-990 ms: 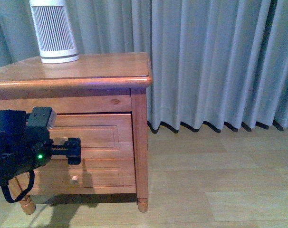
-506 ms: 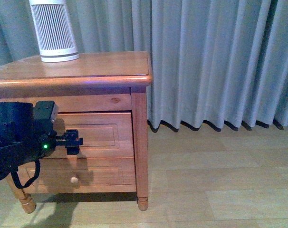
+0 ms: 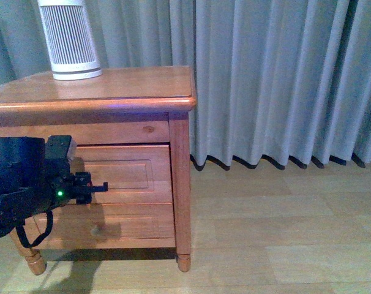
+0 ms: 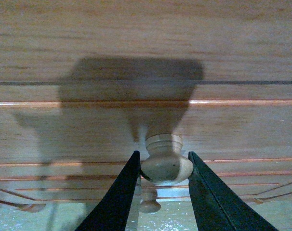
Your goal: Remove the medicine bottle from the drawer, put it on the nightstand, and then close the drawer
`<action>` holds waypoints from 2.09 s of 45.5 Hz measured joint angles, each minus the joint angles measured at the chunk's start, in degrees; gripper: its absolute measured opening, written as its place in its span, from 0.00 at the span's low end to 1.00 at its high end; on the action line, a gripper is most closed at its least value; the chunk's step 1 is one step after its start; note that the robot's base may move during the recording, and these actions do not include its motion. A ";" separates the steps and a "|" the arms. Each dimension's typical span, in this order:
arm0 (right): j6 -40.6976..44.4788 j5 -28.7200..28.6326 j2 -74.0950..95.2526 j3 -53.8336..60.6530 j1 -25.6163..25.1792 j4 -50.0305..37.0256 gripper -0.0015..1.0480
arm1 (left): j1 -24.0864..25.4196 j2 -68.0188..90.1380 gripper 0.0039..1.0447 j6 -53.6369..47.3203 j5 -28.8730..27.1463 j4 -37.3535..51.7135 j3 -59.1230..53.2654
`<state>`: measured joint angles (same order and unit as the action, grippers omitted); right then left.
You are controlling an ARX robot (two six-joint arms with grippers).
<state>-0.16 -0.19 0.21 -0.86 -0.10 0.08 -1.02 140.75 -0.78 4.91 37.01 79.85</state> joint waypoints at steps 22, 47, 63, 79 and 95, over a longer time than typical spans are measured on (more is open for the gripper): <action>0.02 0.00 0.00 0.00 0.00 0.00 0.93 | -0.11 -3.13 0.24 -3.48 -1.07 -5.97 -1.99; 0.02 0.00 0.00 0.00 0.00 0.00 0.93 | 1.84 -21.90 0.23 -17.35 4.44 -17.27 -22.45; 0.00 0.00 0.00 0.00 0.00 0.00 0.93 | 3.10 -35.28 0.16 -21.79 7.54 -16.06 -39.15; 0.02 0.02 0.00 0.00 0.00 0.00 0.93 | 5.92 -47.84 0.03 -18.14 11.50 -9.11 -50.58; 0.02 0.02 0.00 0.00 0.00 0.00 0.93 | 6.45 -56.39 0.23 -15.30 12.35 -6.64 -58.25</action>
<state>-0.14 -0.16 0.21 -0.86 -0.10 0.08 5.43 84.36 -16.08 17.26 30.37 21.61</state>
